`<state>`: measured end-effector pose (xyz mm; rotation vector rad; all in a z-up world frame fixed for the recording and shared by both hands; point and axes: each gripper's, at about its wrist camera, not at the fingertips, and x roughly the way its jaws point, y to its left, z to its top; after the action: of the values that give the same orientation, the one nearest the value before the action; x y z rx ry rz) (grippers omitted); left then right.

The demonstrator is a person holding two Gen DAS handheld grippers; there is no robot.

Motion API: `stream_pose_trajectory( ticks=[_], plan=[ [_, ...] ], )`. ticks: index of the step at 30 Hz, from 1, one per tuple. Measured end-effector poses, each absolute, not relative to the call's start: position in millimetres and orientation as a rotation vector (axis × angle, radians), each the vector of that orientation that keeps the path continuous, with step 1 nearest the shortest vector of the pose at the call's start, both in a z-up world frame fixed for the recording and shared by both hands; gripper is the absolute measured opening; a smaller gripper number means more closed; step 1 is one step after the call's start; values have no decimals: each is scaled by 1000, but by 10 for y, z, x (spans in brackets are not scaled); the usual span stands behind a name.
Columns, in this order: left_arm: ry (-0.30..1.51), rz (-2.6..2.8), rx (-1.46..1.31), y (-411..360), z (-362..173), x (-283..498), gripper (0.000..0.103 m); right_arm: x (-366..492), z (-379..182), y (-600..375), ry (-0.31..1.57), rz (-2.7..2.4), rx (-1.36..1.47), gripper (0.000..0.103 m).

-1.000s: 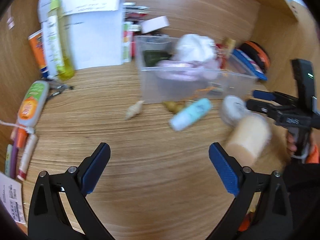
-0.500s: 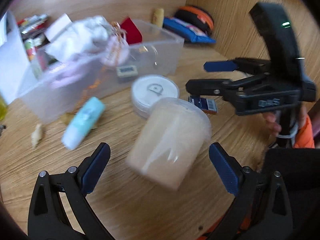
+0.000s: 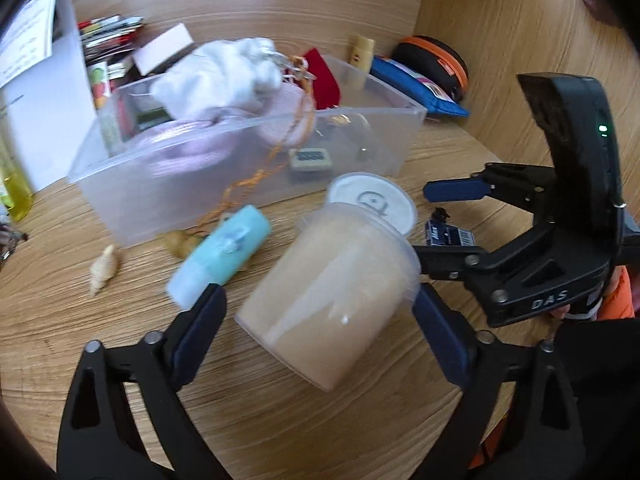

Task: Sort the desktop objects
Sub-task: 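Grasp the beige plastic jar with left tool while right grasps the white D-logo container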

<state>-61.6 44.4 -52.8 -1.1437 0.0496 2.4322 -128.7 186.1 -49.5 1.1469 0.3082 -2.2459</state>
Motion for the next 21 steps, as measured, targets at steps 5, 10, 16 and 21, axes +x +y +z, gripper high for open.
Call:
stream_pose_trajectory(
  ticks=[5,10,16,21],
  plan=[
    [13,2454,-1173,267,-547,-620,87,-1359,-552,1616,386,-2211,1143,81],
    [-11,2454,-1205,238,-578,-653,88,-1380,-584,1466,441,-2202,1126,80],
    [-20,2424,-1242,330,-611,-711,96,-1371,-571,1505,448,-2217,1105,62],
    [-16,2449,-1271,415,-641,-755,96,-1326,-554,1623,414,-2244,1101,62]
  ],
)
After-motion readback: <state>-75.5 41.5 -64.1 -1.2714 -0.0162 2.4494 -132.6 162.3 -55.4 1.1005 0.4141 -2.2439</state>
